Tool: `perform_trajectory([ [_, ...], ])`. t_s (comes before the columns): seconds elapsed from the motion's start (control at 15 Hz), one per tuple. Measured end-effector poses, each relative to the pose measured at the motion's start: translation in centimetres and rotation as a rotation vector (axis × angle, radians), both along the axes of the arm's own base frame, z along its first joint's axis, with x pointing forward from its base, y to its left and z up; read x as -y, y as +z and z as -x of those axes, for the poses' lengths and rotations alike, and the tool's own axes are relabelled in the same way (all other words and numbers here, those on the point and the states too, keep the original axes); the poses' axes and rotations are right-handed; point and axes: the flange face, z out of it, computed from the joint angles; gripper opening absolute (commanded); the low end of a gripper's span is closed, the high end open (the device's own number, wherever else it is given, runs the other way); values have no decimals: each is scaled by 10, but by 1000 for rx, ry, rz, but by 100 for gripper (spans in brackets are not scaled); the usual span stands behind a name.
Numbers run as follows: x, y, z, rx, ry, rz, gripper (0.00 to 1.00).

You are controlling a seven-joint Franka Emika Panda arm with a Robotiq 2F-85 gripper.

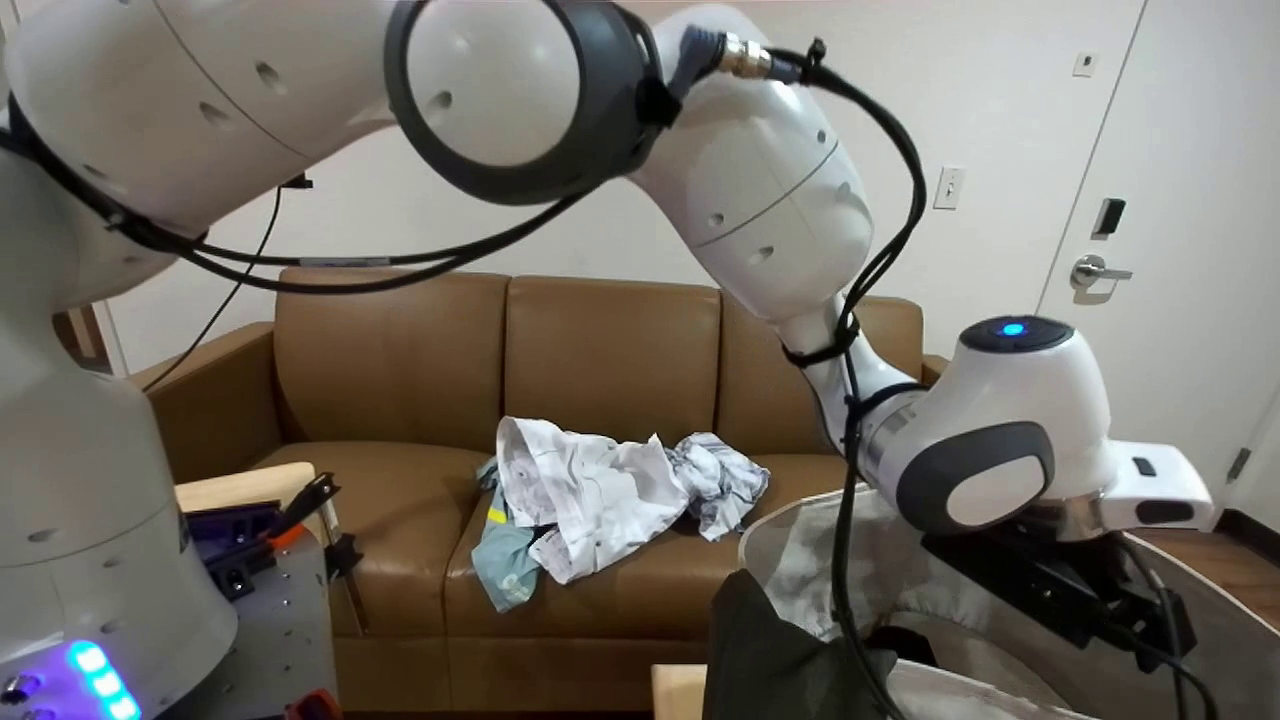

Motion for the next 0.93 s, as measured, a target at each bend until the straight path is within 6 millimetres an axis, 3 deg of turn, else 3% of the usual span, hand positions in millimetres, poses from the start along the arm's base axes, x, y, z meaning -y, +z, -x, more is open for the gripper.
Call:
perform_trajectory([
  [0.2, 11, 64, -3, 39, -6, 36, 100],
  [0.33, 7, 104, -11, 90, 27, 68, 100],
  [0.47, -6, 123, -20, 138, 83, 80, 100],
  [0.67, -26, 104, -27, 133, 141, 9, 100],
  [0.93, -28, 31, -9, -3, 137, -130, 100],
])
